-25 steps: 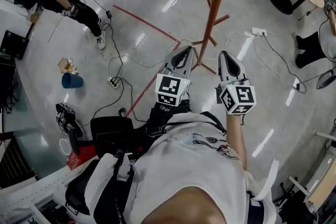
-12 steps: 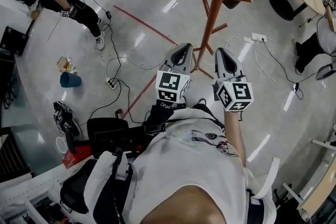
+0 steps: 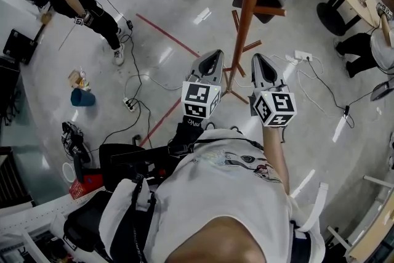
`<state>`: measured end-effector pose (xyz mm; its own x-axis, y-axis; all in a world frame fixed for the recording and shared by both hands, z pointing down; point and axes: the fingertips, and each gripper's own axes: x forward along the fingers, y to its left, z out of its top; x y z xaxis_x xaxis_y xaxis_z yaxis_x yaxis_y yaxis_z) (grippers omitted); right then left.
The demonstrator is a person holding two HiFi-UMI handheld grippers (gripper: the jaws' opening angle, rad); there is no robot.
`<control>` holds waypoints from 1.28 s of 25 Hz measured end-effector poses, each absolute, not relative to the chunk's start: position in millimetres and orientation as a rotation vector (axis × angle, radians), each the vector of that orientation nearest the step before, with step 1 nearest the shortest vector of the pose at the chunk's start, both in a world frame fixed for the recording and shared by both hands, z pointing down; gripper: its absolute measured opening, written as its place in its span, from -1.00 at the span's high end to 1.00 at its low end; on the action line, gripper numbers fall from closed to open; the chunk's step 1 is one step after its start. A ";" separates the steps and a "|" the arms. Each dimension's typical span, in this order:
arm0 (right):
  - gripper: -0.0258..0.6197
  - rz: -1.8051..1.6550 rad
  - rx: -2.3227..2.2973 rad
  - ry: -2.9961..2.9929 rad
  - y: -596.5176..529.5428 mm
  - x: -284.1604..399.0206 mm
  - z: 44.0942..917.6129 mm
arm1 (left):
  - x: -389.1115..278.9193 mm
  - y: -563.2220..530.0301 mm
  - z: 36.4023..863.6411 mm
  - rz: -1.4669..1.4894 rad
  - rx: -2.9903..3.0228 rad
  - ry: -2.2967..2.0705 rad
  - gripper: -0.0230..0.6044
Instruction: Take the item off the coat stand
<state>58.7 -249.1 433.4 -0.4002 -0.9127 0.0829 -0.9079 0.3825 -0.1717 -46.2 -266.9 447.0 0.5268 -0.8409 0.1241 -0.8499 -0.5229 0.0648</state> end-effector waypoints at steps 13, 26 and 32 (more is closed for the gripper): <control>0.91 -0.233 -1.803 2.522 -301.4 98.0 417.6 | -41.9 -294.7 443.7 0.138 2.634 -1.503 0.92; 0.46 -0.225 -1.797 2.531 -365.4 118.4 401.2 | -44.8 -306.3 448.1 0.162 2.610 -1.534 0.92; 0.46 -0.233 -1.815 2.535 -385.1 116.5 403.6 | -53.4 -305.5 449.2 0.160 2.593 -1.568 0.92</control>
<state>116.5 -385.1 403.6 -0.3255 -0.9426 0.0743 -0.9403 0.3145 -0.1299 -53.4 -305.5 449.2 0.4619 -0.8750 0.1451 -0.8863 -0.4616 0.0375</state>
